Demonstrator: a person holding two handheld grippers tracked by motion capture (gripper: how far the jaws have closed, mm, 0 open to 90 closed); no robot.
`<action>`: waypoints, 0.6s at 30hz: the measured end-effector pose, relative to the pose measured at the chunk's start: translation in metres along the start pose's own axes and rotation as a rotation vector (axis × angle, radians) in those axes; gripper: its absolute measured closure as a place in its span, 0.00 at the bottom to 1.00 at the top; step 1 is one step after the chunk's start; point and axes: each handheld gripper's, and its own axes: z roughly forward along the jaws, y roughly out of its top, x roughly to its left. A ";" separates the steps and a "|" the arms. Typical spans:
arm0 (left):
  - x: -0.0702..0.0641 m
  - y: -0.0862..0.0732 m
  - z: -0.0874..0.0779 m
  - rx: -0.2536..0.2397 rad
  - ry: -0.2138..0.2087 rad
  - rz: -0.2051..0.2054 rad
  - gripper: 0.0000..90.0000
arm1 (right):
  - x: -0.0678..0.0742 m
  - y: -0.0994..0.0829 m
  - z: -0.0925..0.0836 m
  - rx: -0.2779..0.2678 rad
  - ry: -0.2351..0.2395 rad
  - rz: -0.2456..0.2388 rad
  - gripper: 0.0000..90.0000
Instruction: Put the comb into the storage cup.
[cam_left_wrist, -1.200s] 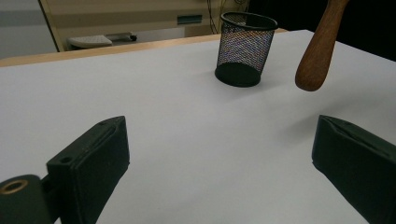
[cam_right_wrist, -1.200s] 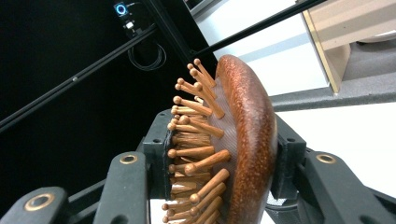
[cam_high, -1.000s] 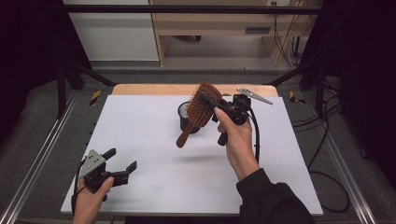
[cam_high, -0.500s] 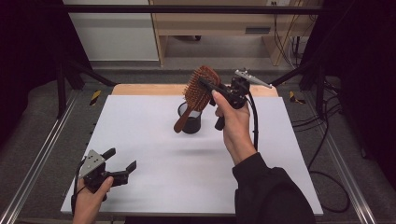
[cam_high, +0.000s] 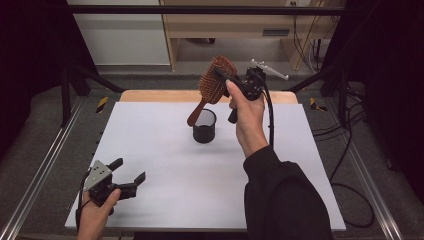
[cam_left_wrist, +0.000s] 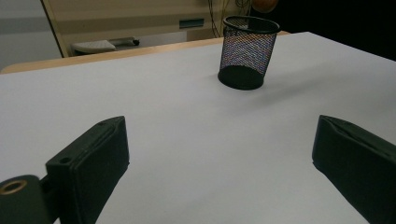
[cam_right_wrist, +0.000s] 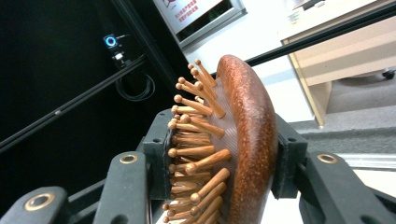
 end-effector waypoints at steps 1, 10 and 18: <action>0.000 0.000 0.000 0.000 0.000 -0.001 0.04 | -0.001 0.001 0.001 -0.002 -0.004 0.002 0.58; 0.000 0.000 0.001 0.003 -0.002 0.001 0.04 | -0.010 0.009 0.008 -0.037 -0.038 -0.004 0.58; 0.000 0.000 0.001 0.001 0.000 0.003 0.04 | -0.015 0.009 0.008 -0.046 -0.048 -0.022 0.58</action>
